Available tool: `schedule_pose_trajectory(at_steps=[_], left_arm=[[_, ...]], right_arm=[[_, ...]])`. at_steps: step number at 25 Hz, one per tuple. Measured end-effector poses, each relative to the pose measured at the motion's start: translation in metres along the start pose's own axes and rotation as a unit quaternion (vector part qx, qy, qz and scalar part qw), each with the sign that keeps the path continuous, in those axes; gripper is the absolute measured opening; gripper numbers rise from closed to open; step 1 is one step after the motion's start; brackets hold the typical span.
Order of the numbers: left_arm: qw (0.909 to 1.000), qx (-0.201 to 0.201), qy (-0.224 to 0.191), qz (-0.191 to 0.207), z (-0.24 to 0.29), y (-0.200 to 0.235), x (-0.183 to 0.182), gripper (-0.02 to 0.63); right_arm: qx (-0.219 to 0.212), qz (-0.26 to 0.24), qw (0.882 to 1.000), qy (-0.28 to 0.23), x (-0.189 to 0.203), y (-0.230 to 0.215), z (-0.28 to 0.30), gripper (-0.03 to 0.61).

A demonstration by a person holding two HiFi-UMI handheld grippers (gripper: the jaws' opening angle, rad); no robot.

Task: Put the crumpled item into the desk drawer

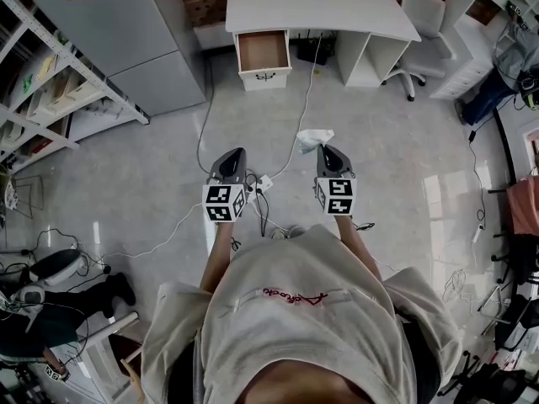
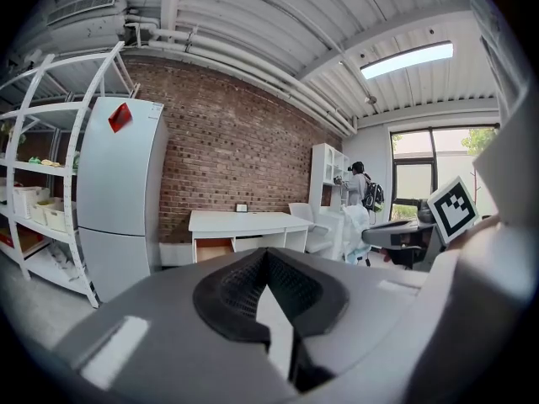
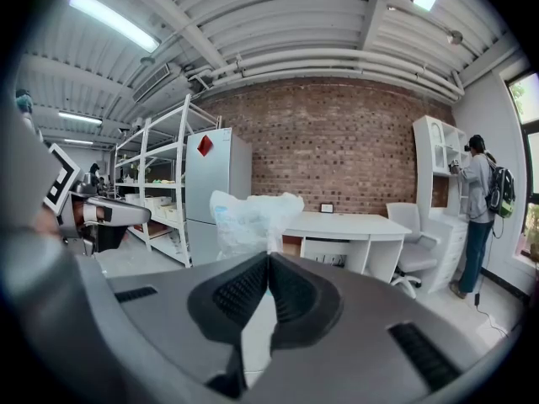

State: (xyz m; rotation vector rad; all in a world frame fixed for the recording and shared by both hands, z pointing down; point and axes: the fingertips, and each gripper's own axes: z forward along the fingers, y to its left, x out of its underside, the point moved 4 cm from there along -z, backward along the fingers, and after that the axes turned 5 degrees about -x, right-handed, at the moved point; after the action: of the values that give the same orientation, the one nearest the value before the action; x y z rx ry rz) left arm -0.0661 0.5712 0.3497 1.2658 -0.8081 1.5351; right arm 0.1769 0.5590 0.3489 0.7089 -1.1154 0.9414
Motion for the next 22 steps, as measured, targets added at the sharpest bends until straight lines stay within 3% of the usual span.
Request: schedule_pose_trajectory(at_steps=[14, 22], left_arm=[[1.0000, 0.005, 0.008, 0.000, 0.024, 0.023, 0.001, 0.009], [0.9998, 0.005, 0.017, 0.001, 0.069, 0.040, 0.001, 0.009]], right_arm=[[-0.001, 0.004, 1.000, 0.011, 0.004, 0.005, 0.033, 0.012], [-0.012, 0.003, 1.000, 0.012, -0.001, -0.011, 0.081, 0.012]])
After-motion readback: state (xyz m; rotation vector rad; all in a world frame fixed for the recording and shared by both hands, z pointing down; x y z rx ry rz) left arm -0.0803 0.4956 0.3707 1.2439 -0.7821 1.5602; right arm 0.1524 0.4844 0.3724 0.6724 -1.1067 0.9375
